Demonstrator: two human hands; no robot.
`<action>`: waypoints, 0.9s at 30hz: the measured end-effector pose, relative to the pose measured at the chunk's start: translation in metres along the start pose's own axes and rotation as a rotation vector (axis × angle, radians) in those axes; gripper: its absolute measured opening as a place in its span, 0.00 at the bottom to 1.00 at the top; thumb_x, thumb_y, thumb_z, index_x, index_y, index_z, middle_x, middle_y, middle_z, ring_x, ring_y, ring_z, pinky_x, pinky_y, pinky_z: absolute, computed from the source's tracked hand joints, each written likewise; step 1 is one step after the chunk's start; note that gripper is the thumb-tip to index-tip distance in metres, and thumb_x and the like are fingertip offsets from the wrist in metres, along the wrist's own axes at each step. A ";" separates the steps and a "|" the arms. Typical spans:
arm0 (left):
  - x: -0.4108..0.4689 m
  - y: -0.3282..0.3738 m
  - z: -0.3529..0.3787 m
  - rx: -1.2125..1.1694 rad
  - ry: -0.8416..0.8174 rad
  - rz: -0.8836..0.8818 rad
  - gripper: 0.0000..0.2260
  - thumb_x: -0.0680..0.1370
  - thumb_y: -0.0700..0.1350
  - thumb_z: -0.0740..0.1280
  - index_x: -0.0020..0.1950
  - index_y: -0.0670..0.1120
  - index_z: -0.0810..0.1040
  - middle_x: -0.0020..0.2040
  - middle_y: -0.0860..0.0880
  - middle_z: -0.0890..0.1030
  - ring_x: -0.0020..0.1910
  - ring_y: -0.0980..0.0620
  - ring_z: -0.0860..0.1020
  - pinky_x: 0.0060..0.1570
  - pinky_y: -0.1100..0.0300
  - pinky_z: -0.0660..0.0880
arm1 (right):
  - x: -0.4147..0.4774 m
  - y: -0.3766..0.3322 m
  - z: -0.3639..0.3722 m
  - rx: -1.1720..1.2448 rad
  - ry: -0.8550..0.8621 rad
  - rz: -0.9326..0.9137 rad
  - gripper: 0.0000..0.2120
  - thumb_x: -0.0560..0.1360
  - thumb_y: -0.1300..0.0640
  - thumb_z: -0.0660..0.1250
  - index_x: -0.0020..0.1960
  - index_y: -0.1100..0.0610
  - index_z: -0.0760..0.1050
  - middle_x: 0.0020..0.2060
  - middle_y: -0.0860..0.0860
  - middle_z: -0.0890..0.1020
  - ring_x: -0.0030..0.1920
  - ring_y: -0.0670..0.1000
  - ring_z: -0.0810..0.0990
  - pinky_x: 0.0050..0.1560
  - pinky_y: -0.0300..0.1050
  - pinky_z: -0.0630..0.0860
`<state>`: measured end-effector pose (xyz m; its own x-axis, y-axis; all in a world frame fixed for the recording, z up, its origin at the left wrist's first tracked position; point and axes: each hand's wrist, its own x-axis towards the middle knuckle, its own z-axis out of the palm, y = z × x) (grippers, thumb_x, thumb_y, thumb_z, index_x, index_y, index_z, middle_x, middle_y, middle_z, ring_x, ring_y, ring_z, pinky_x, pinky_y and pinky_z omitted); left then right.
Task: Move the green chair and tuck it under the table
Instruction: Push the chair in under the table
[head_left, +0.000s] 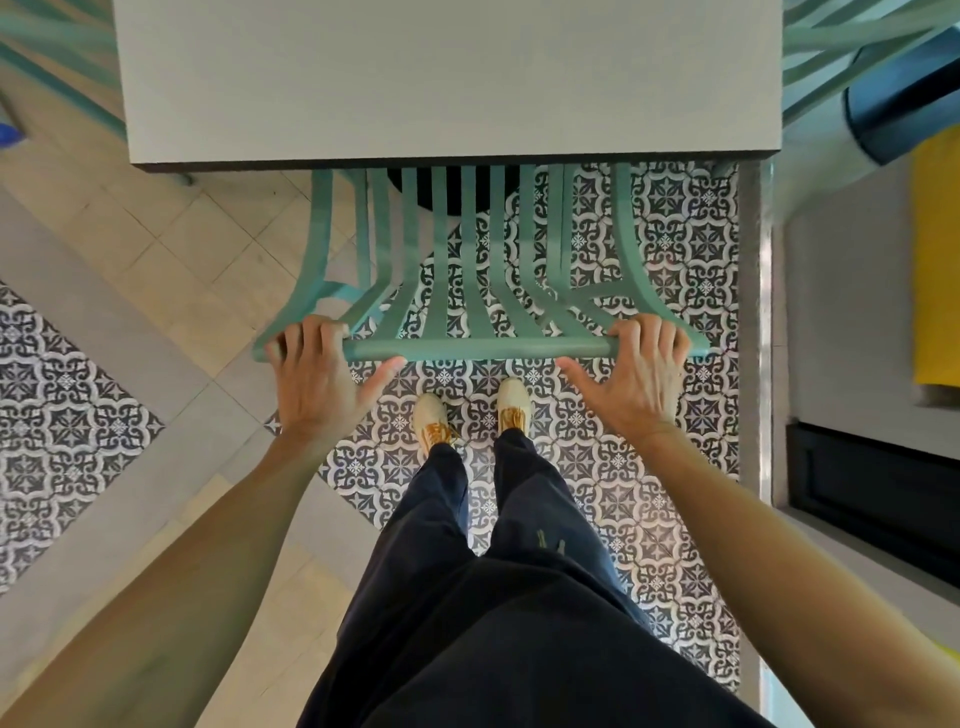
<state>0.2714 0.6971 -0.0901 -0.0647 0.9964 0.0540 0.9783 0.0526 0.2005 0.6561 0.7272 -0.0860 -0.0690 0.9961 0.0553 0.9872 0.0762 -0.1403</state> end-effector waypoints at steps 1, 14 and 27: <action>0.000 0.000 -0.001 0.001 -0.009 -0.001 0.35 0.76 0.76 0.60 0.54 0.43 0.71 0.51 0.42 0.75 0.49 0.43 0.70 0.50 0.47 0.62 | 0.000 0.000 -0.001 0.002 -0.006 0.000 0.38 0.75 0.19 0.53 0.53 0.55 0.68 0.50 0.53 0.69 0.50 0.55 0.67 0.58 0.55 0.66; -0.031 0.004 -0.004 -0.050 -0.045 0.000 0.33 0.77 0.75 0.59 0.52 0.43 0.68 0.49 0.42 0.74 0.46 0.42 0.71 0.49 0.46 0.67 | -0.021 0.001 -0.011 0.033 -0.048 -0.020 0.38 0.75 0.19 0.52 0.53 0.56 0.68 0.49 0.54 0.71 0.49 0.55 0.68 0.58 0.57 0.68; 0.015 0.010 -0.006 0.023 -0.017 0.030 0.35 0.77 0.77 0.57 0.50 0.43 0.70 0.47 0.42 0.74 0.45 0.44 0.70 0.48 0.48 0.61 | 0.015 0.007 -0.007 0.023 -0.028 -0.004 0.37 0.75 0.20 0.55 0.52 0.56 0.68 0.48 0.55 0.72 0.49 0.55 0.68 0.56 0.54 0.65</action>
<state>0.2787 0.7125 -0.0813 -0.0325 0.9985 0.0431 0.9840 0.0244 0.1766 0.6630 0.7420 -0.0791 -0.0769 0.9966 0.0286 0.9833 0.0806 -0.1632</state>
